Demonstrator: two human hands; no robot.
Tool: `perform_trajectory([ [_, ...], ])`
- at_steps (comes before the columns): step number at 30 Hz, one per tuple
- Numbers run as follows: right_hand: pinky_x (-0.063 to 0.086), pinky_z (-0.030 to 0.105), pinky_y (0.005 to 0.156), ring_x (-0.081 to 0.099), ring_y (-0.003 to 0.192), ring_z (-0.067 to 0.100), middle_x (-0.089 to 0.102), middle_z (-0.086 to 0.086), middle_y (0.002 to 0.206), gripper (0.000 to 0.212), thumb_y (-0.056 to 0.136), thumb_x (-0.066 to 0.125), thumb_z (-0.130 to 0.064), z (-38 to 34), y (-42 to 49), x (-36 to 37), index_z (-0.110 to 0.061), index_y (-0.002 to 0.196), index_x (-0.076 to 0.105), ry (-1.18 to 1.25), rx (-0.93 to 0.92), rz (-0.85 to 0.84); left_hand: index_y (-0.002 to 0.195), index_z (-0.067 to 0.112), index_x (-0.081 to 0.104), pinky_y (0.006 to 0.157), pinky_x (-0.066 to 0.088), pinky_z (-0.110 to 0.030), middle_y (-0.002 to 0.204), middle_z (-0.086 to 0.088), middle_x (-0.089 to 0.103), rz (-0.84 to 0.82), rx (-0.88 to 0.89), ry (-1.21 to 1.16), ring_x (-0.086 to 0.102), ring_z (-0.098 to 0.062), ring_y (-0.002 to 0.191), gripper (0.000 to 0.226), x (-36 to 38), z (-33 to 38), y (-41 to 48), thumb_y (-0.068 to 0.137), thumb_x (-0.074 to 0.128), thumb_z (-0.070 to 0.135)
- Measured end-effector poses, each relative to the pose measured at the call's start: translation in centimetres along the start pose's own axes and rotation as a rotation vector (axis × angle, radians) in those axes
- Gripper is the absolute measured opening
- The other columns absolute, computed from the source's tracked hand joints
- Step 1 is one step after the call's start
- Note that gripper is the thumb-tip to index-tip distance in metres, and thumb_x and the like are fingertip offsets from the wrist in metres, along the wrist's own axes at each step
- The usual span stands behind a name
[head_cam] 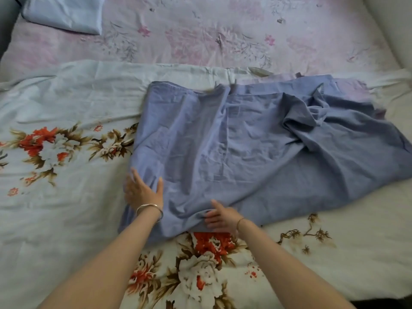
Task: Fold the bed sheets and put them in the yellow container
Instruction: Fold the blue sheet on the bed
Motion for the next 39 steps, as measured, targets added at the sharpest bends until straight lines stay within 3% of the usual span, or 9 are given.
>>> perform_trajectory([
  [3,0.048,0.03,0.068,0.061,0.076,0.019,0.065,0.01,0.1,0.047,0.098,0.042,-0.041,-3.7,-1.0,-6.2,-0.001,0.112,0.063,0.044,-0.153,0.145,0.15,0.014,0.004,0.116,0.013,-0.044,0.157,-0.013,0.007,-0.122,0.139,0.059,0.011,-0.028,0.144,0.077,2.9,4.5,-1.2,0.093,0.043,0.048],
  [9,0.047,0.02,0.064,0.057,0.087,0.019,0.061,0.007,0.096,0.016,0.095,0.055,-0.023,-8.6,-2.7,-20.5,-0.009,0.099,0.061,0.092,-0.495,0.398,0.15,0.014,0.01,0.116,0.014,-0.039,0.157,-0.009,0.013,-0.263,0.294,0.077,0.015,-0.026,0.144,0.084,10.3,13.8,-4.5,0.086,0.029,0.066],
  [13,0.045,0.006,0.07,0.057,0.087,0.003,0.062,-0.003,0.098,0.022,0.09,0.062,-0.02,-9.5,-4.0,-31.6,-0.01,0.11,0.06,0.052,-0.692,0.553,0.15,0.023,0.0,0.117,0.002,-0.038,0.159,-0.001,0.003,-0.341,0.326,0.192,0.003,-0.023,0.146,0.075,17.0,18.4,-8.6,0.09,0.021,0.063],
  [17,0.042,0.022,0.085,0.055,0.101,0.01,0.058,-0.004,0.11,0.037,0.087,0.066,-0.028,-7.5,-3.6,-41.6,-0.017,0.121,0.056,0.038,-0.626,0.582,0.15,0.026,-0.001,0.117,0.003,-0.042,0.159,0.001,0.0,-0.45,0.268,0.254,0.001,-0.022,0.146,0.067,24.6,23.7,-14.7,0.096,0.026,0.055],
  [24,0.037,0.024,0.096,0.048,0.108,0.014,0.053,0.013,0.128,0.051,0.087,0.065,-0.014,-3.1,-2.2,-52.9,0.0,0.131,0.046,0.134,-0.48,0.629,0.15,0.031,0.002,0.118,0.003,-0.038,0.159,0.004,0.002,-0.644,0.281,0.123,0.003,-0.019,0.146,0.065,32.0,31.8,-22.8,0.095,0.024,0.057],
  [28,0.038,0.038,0.108,0.048,0.126,0.022,0.05,0.005,0.132,0.07,0.075,0.074,-0.035,-0.8,-2.3,-55.4,-0.009,0.133,0.045,0.168,-0.463,0.649,0.15,0.031,0.002,0.118,0.003,-0.04,0.159,0.003,0.003,-0.729,0.297,0.254,0.002,-0.022,0.146,0.066,34.0,32.7,-24.8,0.094,0.022,0.06],
  [30,0.039,0.046,0.107,0.044,0.128,0.02,0.044,0.002,0.139,0.084,0.066,0.078,-0.046,-0.3,-2.3,-56.3,-0.015,0.136,0.042,0.179,-0.456,0.638,0.15,0.031,0.002,0.118,0.003,-0.042,0.159,0.003,0.003,-0.746,0.305,0.279,0.001,-0.022,0.146,0.067,34.7,33.8,-25.7,0.094,0.022,0.061],
  [35,0.036,0.032,0.105,0.041,0.128,0.022,0.035,0.005,0.144,0.08,0.076,0.077,-0.031,-0.7,-3.4,-60.1,-0.013,0.141,0.034,0.108,-0.509,0.765,0.149,0.029,-0.006,0.118,0.007,-0.04,0.159,-0.001,0.003,-0.558,0.357,0.105,0.006,-0.02,0.145,0.084,35.5,37.8,-26.7,0.084,0.025,0.072],
  [39,0.025,0.045,0.114,0.027,0.14,0.029,0.029,0.016,0.15,0.093,0.067,0.081,-0.041,-2.7,-3.4,-66.3,-0.007,0.141,0.035,-0.207,-0.606,0.979,0.142,0.034,-0.018,0.115,-0.009,-0.038,0.157,-0.002,-0.016,-0.344,0.49,0.237,-0.014,-0.024,0.144,0.097,37.9,41.3,-27.1,0.061,-0.014,0.087],
])
Point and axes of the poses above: each hand's wrist, its own y-axis towards the middle knuckle, its own x-axis out of the palm, z = x × y, the point moved 5 cm from there along y, towards the middle knuckle
